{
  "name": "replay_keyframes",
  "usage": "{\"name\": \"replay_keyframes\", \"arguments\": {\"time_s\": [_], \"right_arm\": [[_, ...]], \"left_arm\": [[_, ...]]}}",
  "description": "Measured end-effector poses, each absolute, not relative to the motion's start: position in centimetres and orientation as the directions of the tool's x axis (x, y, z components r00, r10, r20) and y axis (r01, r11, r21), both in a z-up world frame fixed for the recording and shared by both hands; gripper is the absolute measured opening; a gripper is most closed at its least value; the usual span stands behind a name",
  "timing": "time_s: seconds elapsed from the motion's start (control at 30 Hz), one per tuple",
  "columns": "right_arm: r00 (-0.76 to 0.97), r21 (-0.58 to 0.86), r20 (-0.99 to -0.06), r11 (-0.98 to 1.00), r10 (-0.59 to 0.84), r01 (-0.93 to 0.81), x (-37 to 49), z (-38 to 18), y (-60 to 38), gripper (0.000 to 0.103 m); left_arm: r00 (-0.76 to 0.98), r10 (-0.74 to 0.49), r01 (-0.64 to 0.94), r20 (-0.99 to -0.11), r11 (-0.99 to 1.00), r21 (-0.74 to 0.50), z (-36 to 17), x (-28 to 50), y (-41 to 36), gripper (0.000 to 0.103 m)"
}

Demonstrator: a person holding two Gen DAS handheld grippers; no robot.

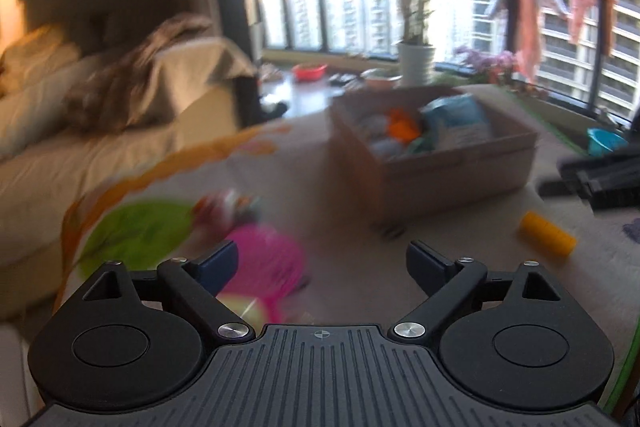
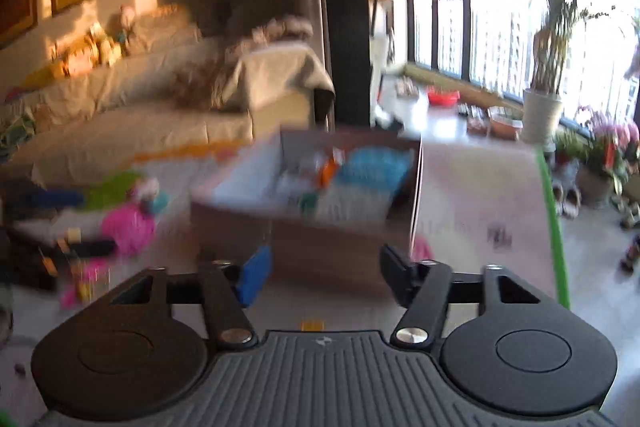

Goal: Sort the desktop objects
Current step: 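Grasp the yellow brick with the right gripper while the left grasps the pink-yellow keychain toy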

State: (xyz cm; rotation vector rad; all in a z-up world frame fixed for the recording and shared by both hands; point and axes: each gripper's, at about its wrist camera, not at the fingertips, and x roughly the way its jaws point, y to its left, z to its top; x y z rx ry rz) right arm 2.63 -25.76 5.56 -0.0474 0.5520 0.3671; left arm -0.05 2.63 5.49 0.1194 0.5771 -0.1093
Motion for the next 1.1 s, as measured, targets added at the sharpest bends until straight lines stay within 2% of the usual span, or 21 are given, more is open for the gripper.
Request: {"name": "replay_keyframes", "arguments": {"time_s": [0.13, 0.33, 0.47, 0.53, 0.57, 0.67, 0.8, 0.83, 0.9, 1.03, 1.1], "right_arm": [[0.729, 0.107, -0.601, 0.937, 0.328, -0.333, 2.1, 2.4, -25.4, 0.039], [0.659, 0.193, -0.615, 0.893, 0.433, -0.406, 1.7, 1.4, -23.3, 0.038], [0.661, 0.162, -0.6, 0.877, 0.451, -0.452, 1.2, 1.5, -21.9, 0.039], [0.685, 0.156, -0.587, 0.891, 0.431, -0.427, 1.3, 1.7, -22.4, 0.044], [0.695, 0.157, -0.583, 0.898, 0.42, -0.411, 1.3, 1.7, -22.8, 0.046], [0.724, 0.154, -0.582, 0.925, 0.37, -0.348, 2.2, 1.5, -23.8, 0.051], [0.736, 0.176, -0.588, 0.941, 0.336, -0.29, 2.8, 0.8, -24.9, 0.06], [0.738, 0.183, -0.583, 0.94, 0.34, -0.289, 2.8, 0.8, -25.0, 0.065], [0.746, 0.183, -0.578, 0.943, 0.331, -0.276, 2.8, 0.7, -25.1, 0.071], [0.742, 0.19, -0.584, 0.944, 0.329, -0.269, 3.0, 0.6, -25.2, 0.073], [0.745, 0.181, -0.583, 0.946, 0.323, -0.269, 2.9, 0.6, -25.0, 0.075]], "left_arm": [[0.807, -0.011, 0.067, -0.591, 0.995, 0.074, 4.8, -0.5, 4.7, 0.095], [0.784, 0.054, -0.019, -0.618, 0.998, 0.063, 3.7, -0.5, 5.6, 0.095], [0.771, 0.053, -0.041, -0.635, 0.999, 0.033, 3.1, 0.2, 6.8, 0.095], [0.76, 0.027, -0.043, -0.649, 0.999, -0.01, 2.9, 0.5, 7.6, 0.094], [0.754, 0.017, -0.048, -0.657, 0.998, -0.029, 2.8, 0.7, 7.9, 0.09], [0.744, -0.006, -0.042, -0.668, 0.998, -0.056, 2.5, 1.1, 8.1, 0.062], [0.77, -0.003, -0.023, -0.638, 0.999, -0.032, 3.3, 0.6, 7.1, 0.061], [0.782, -0.008, -0.01, -0.623, 1.0, -0.025, 3.9, 0.3, 6.6, 0.061], [0.81, -0.06, 0.06, -0.584, 0.998, -0.02, 5.2, -0.5, 5.2, 0.061], [0.817, -0.184, 0.226, -0.546, 0.974, 0.009, 6.3, -1.5, 1.5, 0.062], [0.8, -0.239, 0.291, -0.551, 0.957, 0.007, 6.1, -1.7, 0.0, 0.08]]}}
